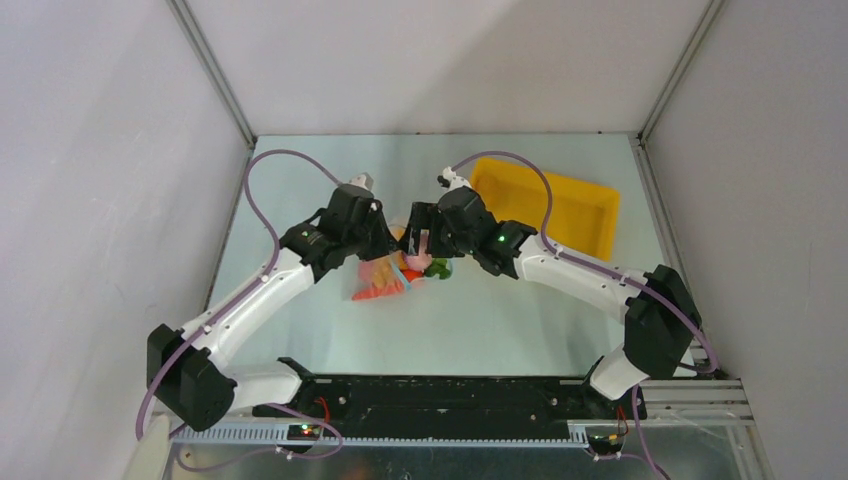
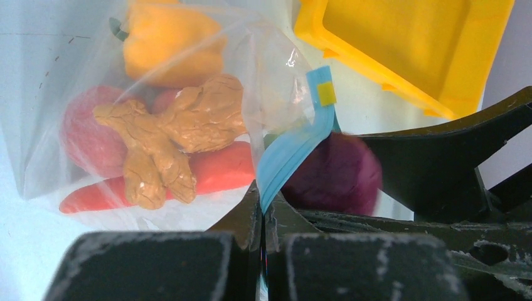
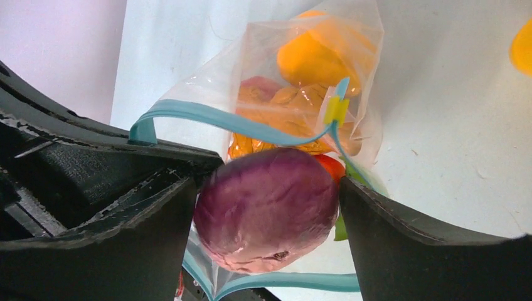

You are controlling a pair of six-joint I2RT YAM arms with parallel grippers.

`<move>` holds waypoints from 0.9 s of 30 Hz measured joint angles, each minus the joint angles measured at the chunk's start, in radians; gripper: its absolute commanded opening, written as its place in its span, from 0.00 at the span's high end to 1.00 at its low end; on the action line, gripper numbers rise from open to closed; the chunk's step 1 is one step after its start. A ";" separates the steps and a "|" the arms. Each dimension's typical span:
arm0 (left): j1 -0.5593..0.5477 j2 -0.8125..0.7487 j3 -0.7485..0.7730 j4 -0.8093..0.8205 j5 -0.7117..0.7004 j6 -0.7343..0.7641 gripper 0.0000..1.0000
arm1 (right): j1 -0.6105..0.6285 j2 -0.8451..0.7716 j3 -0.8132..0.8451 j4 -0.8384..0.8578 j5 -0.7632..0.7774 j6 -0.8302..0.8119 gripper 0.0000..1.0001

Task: Place the food in the zip-top bag and seal the zipper
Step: Place the fake vegetable in the zipper food storage bag, then pick up the fake vegetable from the bin.

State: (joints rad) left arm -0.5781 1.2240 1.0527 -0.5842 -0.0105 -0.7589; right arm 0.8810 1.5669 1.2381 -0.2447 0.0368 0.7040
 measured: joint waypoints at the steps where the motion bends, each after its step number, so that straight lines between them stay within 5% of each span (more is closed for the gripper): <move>1: 0.001 0.000 -0.002 0.001 0.000 0.000 0.99 | 0.000 0.002 -0.001 -0.001 0.002 0.004 0.02; 19: 0.004 -0.001 -0.012 0.041 0.039 -0.001 0.99 | -0.026 -0.042 -0.012 -0.005 0.080 -0.062 0.01; 27: 0.004 -0.001 -0.011 0.044 0.037 0.000 0.99 | -0.316 -0.080 -0.013 -0.003 0.059 -0.083 0.03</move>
State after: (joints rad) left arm -0.5739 1.2228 1.0412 -0.5404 0.0261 -0.7589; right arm 0.5652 1.4868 1.2251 -0.2478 0.0956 0.6212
